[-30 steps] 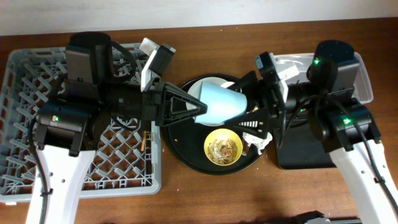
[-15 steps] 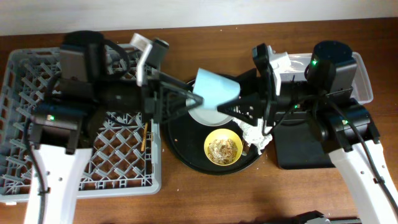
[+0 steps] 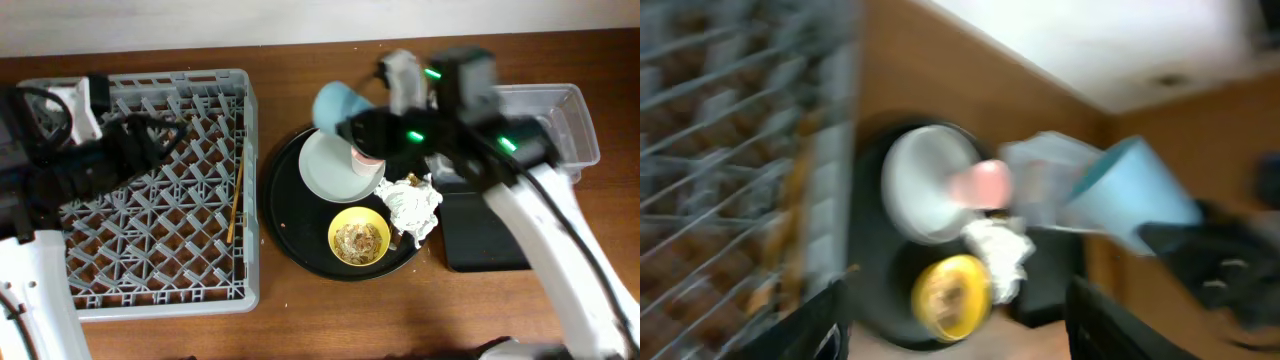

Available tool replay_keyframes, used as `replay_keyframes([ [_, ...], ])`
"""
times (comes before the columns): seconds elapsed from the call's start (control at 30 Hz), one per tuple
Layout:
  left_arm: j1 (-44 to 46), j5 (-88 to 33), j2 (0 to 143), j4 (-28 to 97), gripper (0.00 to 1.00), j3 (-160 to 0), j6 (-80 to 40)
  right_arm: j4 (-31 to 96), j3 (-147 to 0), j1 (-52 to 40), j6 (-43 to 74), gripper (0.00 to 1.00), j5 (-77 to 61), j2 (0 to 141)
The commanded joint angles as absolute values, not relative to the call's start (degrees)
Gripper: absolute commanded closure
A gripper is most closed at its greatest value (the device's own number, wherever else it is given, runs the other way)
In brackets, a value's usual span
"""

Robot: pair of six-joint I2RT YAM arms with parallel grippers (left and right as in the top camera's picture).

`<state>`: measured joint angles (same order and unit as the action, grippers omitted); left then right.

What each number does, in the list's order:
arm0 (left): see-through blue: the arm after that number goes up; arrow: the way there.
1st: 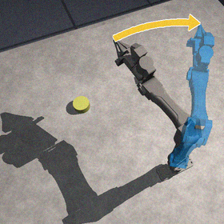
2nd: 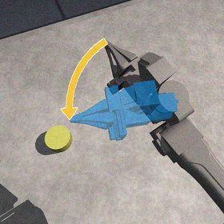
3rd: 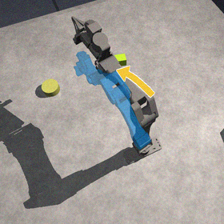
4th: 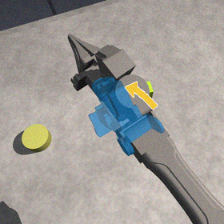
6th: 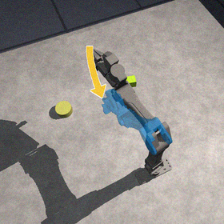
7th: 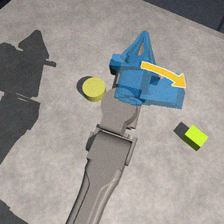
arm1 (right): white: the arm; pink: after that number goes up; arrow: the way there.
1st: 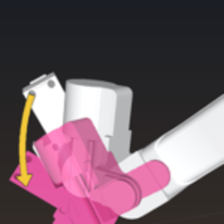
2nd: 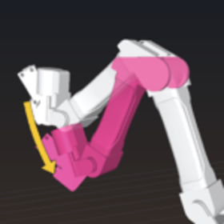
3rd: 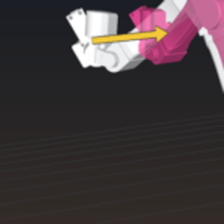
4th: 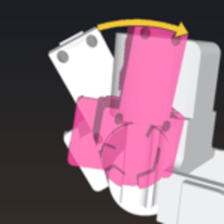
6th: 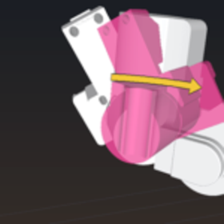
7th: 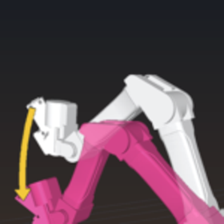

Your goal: Sort waste into correct bins and load items into the dishwasher rack

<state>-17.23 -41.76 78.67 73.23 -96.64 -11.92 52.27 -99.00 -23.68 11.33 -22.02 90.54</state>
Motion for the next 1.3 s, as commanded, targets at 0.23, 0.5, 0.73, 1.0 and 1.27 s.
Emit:
replay_keyframes([
  [0.23,-17.58,-13.23,78.63,85.58,0.33,-96.84,-9.26,57.14,-130.52,-40.32,7.73,0.54,-1.87,121.38],
  [0.5,-17.58,-11.97,78.63,84.95,0.32,-96.57,-9.56,48.56,-130.52,-43.62,7.75,0.55,-1.87,131.46],
  [0.73,-17.54,-11.99,78.63,84.90,0.32,-96.57,-9.54,45.58,-130.52,-44.64,7.75,0.55,-1.89,134.80],
  [1.0,-17.54,-12.03,78.63,84.93,0.32,-96.57,-9.54,45.36,-130.52,-44.99,7.73,0.36,-1.83,136.25],
  [1.27,-17.54,-12.19,78.63,84.66,0.32,-96.57,-9.54,45.12,-132.09,-44.93,4.34,0.01,-1.85,135.63],
])
